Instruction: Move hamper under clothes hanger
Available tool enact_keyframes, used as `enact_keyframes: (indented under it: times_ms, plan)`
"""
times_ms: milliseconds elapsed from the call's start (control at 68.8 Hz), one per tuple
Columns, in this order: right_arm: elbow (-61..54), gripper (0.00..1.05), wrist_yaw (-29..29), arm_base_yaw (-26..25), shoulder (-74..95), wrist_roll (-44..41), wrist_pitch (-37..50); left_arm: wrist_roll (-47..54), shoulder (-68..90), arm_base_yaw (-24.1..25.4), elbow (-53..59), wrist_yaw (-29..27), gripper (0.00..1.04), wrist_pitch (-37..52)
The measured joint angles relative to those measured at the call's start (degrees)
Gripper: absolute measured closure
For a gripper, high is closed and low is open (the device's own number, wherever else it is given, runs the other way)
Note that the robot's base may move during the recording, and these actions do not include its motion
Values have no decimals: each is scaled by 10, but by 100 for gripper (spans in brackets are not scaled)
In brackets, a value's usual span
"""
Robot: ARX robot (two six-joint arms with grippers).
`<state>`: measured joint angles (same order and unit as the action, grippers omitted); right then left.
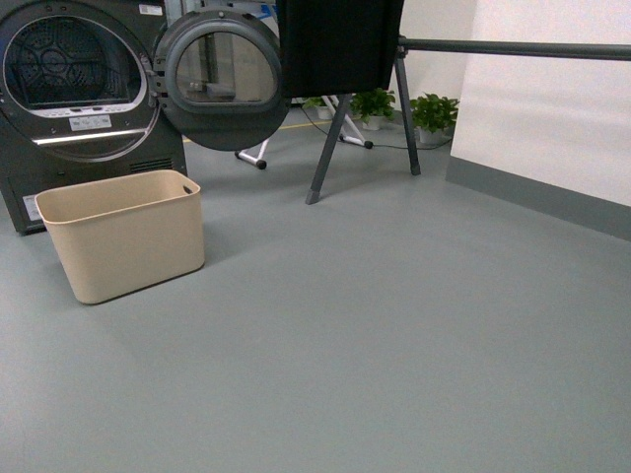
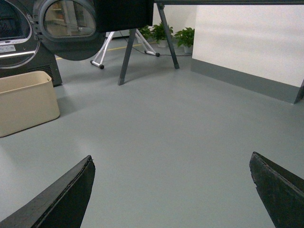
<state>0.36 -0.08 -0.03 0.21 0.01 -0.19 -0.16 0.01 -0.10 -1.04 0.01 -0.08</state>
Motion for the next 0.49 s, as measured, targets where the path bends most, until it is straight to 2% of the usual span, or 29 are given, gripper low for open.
enact_keyframes:
  times_ms: [494]
  plan:
    - [0, 8, 0, 0, 0, 0, 0, 0, 0, 0, 0, 0, 7, 0]
